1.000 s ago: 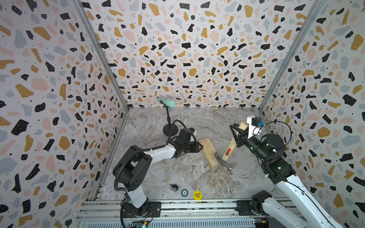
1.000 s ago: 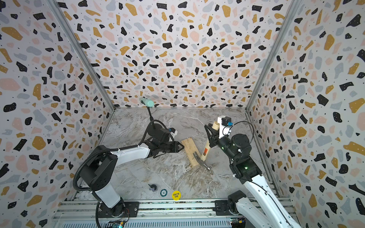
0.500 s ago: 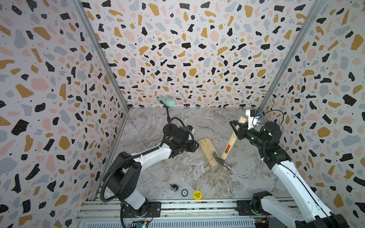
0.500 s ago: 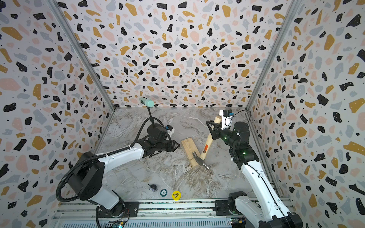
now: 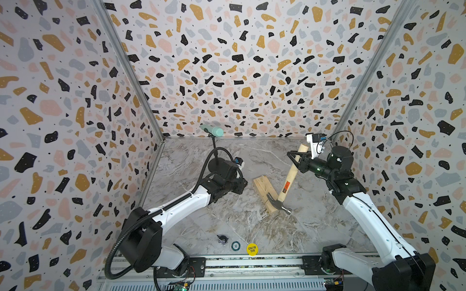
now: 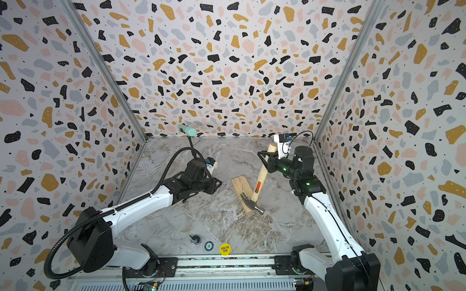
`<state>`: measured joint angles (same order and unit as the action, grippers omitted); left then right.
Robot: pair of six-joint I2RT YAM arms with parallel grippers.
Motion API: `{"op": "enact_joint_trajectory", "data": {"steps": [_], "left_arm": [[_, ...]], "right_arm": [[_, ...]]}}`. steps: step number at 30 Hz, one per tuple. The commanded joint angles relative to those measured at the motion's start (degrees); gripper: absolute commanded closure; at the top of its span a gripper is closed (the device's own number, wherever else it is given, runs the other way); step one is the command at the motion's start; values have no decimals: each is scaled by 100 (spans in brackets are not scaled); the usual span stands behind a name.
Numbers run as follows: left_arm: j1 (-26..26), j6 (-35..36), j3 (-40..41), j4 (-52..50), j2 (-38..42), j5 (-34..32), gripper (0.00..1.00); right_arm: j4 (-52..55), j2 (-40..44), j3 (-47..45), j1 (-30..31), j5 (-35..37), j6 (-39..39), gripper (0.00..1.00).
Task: Use a claw hammer to pull out a nail
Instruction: Pick up the nail with the hammer.
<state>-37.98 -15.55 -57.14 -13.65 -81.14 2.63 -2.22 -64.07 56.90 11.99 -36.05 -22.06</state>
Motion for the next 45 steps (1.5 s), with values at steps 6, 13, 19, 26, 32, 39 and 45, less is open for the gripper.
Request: {"op": "enact_joint_trajectory", "data": {"steps": [6, 13, 19, 26, 32, 39, 45], "left_arm": [[-26, 570, -66, -625, 318, -499, 62], [-77, 999, -130, -1042, 461, -696, 62], [-283, 1140, -83, -1000, 403, -747, 62], [-572, 1207, 43, -823, 469, -741, 63], [-848, 1272, 97, -753, 556, -572, 62], [-1020, 1300, 98, -734, 531, -483, 62], [-1110, 1317, 85, -756, 451, -439, 61]], "right_arm": [[-287, -282, 644, -38, -580, -441, 100], [-489, -581, 707, -39, -802, -608, 100], [-778, -826, 726, -39, -981, -881, 100], [-941, -1108, 824, -30, -1102, -1052, 100], [-1197, -1283, 881, -12, -1171, -1281, 100], [-1246, -1335, 1041, 79, -1132, -1364, 100], [-1252, -1354, 1134, 228, -1118, -1398, 100]]}}
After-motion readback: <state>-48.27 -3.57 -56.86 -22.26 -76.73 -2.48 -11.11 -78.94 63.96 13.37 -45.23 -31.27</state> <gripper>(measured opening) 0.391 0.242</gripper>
